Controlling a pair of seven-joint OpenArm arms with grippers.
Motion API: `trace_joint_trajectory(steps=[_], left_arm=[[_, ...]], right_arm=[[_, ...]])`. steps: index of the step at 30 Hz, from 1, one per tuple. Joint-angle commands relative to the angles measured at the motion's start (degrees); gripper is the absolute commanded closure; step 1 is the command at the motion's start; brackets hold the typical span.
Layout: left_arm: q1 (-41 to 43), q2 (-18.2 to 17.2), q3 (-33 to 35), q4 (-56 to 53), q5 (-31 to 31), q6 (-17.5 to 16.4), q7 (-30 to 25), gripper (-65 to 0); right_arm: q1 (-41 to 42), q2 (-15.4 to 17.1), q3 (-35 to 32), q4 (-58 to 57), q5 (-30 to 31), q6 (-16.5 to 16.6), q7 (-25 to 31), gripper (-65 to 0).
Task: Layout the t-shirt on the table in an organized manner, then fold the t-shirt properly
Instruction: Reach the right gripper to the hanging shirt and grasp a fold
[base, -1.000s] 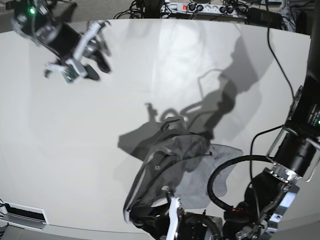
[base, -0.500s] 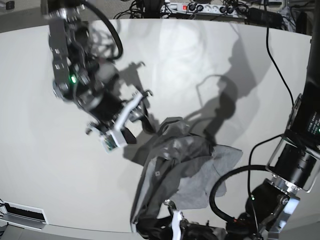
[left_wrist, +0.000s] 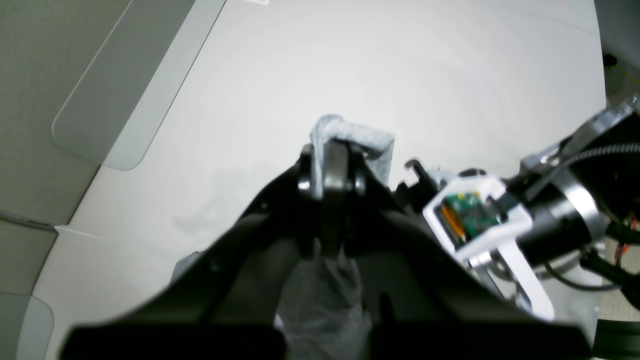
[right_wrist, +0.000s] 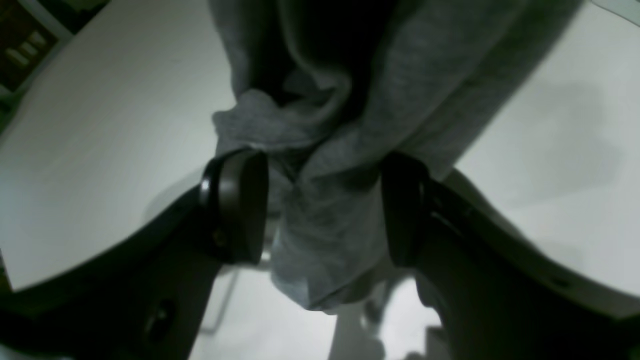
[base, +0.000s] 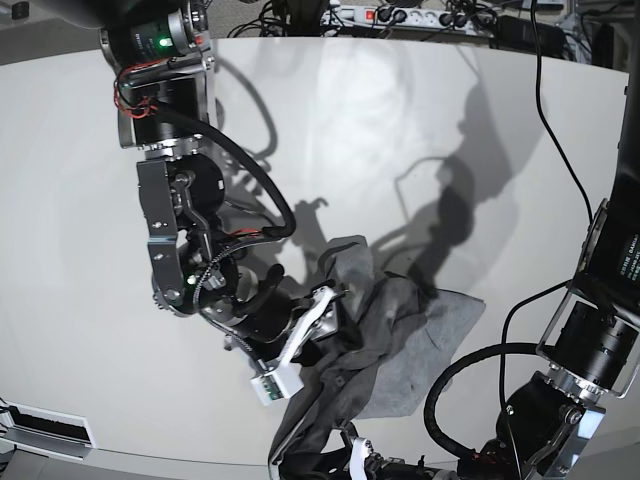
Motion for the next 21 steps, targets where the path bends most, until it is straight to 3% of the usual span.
trace_joint_trajectory(steps=[1,6,12,13,14,16,17,21], left_arm=[[-2.5,0.3,-0.9,0.7,-0.8,-0.3,-1.5,0.0],[-2.5,0.2,-0.9,0.7,2.2,-0.3,-1.9,0.0],[-2.5,-0.2,-0.9,0.7,2.3,-0.3,-2.4,0.0],[-2.5,-0.2,-0.9,0.7,2.3,-0.3,-2.4,0.0],[-2.5,-0.2,-0.9,0.7,2.3,-0.3,-2.4,0.0],[-2.6,-0.2,-0.9,0.7,2.3,-0.3,-2.4,0.0],[-2.7,-0.2,-0.9,0.7,2.3,-0.3,-2.4,0.0],[-3.7,-0.7,-0.9,0.7,2.3,-0.3,-2.4,0.0]], right_arm=[[1.6,-0.7,0.1,0.9,1.3,1.1,0.8,-37.7],[3.2,-0.6,0.2,1.0,9.0,2.7,-5.7,-37.7],[5.1,-1.4,0.3,1.0,7.5,-6.7,-6.1,-37.4],[5.2,-2.0,0.3,1.0,5.4,-8.1,-5.9,-35.3],[5.3,-2.7,0.3,1.0,2.8,-8.8,-5.9,-29.2],[5.5,-3.9,0.2,1.0,-1.0,-8.4,-6.0,-7.3],[5.6,-4.2,0.3,1.0,-2.3,-7.3,-6.0,0.0],[7.1,-3.7,0.3,2.5,-8.3,-4.3,-6.5,0.0]])
